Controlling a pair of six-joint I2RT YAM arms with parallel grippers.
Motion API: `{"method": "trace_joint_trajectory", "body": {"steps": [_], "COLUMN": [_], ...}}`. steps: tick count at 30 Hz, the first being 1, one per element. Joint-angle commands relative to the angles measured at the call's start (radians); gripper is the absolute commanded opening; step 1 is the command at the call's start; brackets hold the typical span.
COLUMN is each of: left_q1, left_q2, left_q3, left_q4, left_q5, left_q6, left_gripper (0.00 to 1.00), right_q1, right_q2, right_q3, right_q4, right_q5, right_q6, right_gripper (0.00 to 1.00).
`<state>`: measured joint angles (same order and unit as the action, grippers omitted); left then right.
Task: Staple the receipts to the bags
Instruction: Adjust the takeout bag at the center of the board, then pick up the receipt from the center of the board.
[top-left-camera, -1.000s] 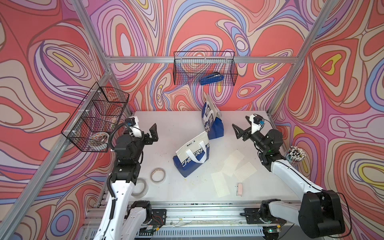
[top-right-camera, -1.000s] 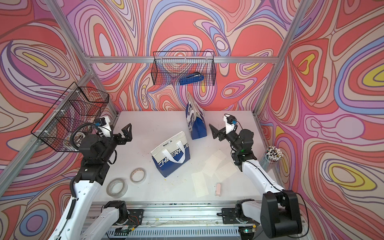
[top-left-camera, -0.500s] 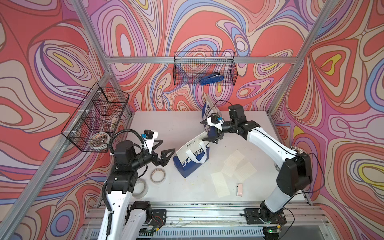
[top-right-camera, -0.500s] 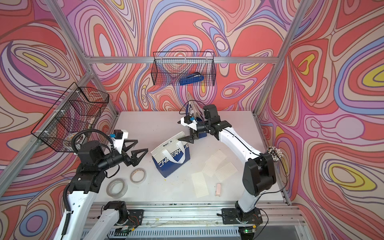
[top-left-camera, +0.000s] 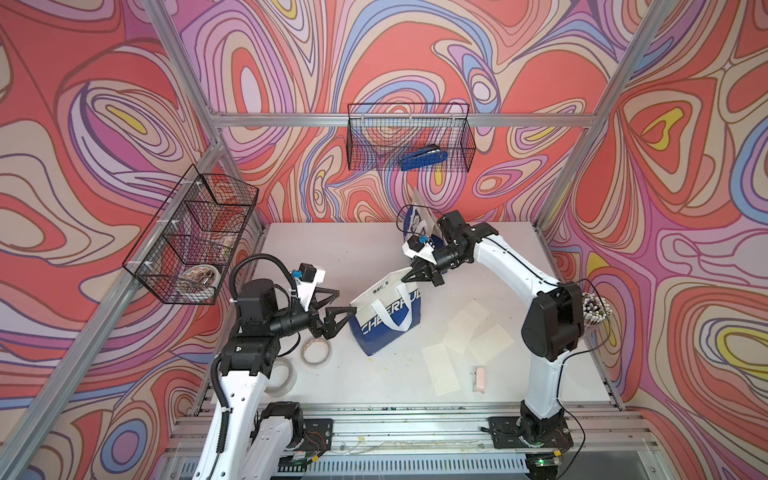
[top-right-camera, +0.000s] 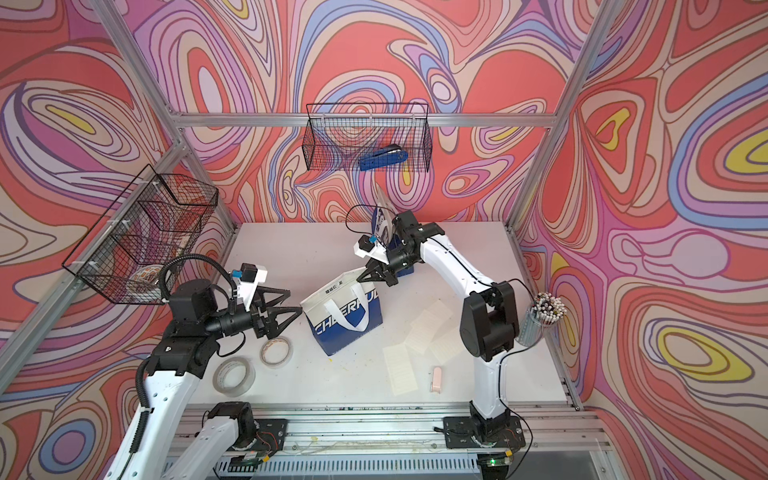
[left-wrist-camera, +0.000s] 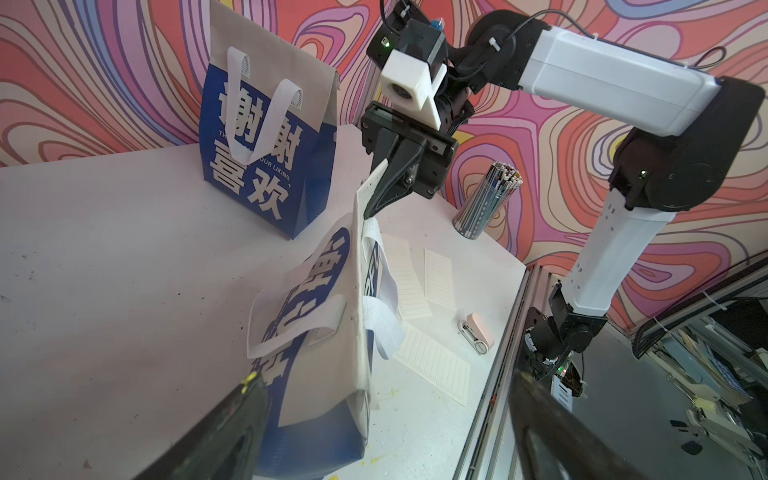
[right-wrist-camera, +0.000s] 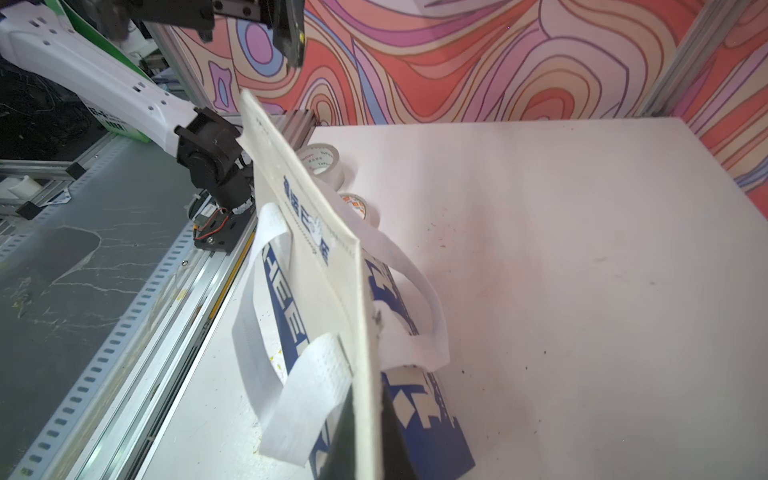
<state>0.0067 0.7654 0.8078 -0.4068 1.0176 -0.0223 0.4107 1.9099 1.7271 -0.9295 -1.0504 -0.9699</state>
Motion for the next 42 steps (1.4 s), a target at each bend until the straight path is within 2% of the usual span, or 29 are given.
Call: {"method": "trace_joint_trajectory", "body": {"steps": [1,3,5,8,15,17,21,25,28,30,34,36,37,38,39,42], "left_q1": [-0.004,-0.004,-0.005,-0.005,-0.008,-0.013,-0.035,-0.083,-0.130,-0.160,-0.200,-0.215,-0.224,-0.239,-0.258,-0.305], "left_q2": [0.016,0.032,0.044,0.059,0.086,0.081,0.074,0.074,0.062,0.053,0.046,0.032,0.021,0.003,-0.017,-0.075], "left_q3": [0.011,0.014,0.008,-0.002,-0.021,-0.041,-0.063,-0.067,-0.065,-0.066,-0.055,-0.041,-0.043,-0.051,-0.069,-0.167], "left_q4": [0.043,0.069,0.114,0.179,0.186,0.198,0.200,0.188,0.149,0.110,0.052,-0.006,-0.016,-0.022,-0.011,0.084], "left_q5": [-0.045,-0.059,-0.075,-0.079,-0.090,-0.095,-0.117,-0.120,-0.140,-0.169,-0.165,-0.157,-0.159,-0.164,-0.166,-0.196], "left_q6": [0.003,-0.006,-0.031,-0.043,-0.012,-0.006,0.025,0.052,0.100,0.116,0.150,0.182,0.186,0.192,0.187,0.142], "left_gripper": [0.95,0.96,0.96,0.95,0.91,0.91,0.90,0.90,0.90,0.90,0.88,0.87,0.86,0.85,0.86,0.87], "right_q1": [0.003,-0.001,-0.004,-0.009,-0.030,-0.030,-0.029,-0.031,-0.031,-0.031,-0.036,-0.036,-0.037,-0.037,-0.038,-0.030], "right_q2": [-0.178,-0.265,-0.312,-0.353,-0.369,-0.388,-0.424,-0.479,-0.561,-0.614,-0.705,-0.756,-0.772,-0.782,-0.784,-0.790], "right_q3": [-0.202,-0.349,-0.424,-0.490,-0.601,-0.637,-0.672,-0.680,-0.710,-0.726,-0.740,-0.759,-0.767,-0.775,-0.783,-0.839], "right_q4": [0.483,0.718,0.823,0.867,0.967,0.999,1.029,0.969,0.922,0.887,0.751,0.664,0.621,0.572,0.537,0.400], "right_q5": [0.129,0.173,0.267,0.381,0.383,0.424,0.478,0.498,0.538,0.620,0.767,0.894,0.954,0.985,0.940,0.466], "right_q6": [0.430,0.565,0.638,0.661,0.688,0.685,0.701,0.717,0.752,0.823,0.947,1.028,1.063,1.085,1.046,0.649], "right_gripper": [0.00,0.00,0.00,0.00,0.00,0.00,0.28,0.40,0.56,0.68,0.76,0.93,0.98,0.98,0.98,0.98]}}
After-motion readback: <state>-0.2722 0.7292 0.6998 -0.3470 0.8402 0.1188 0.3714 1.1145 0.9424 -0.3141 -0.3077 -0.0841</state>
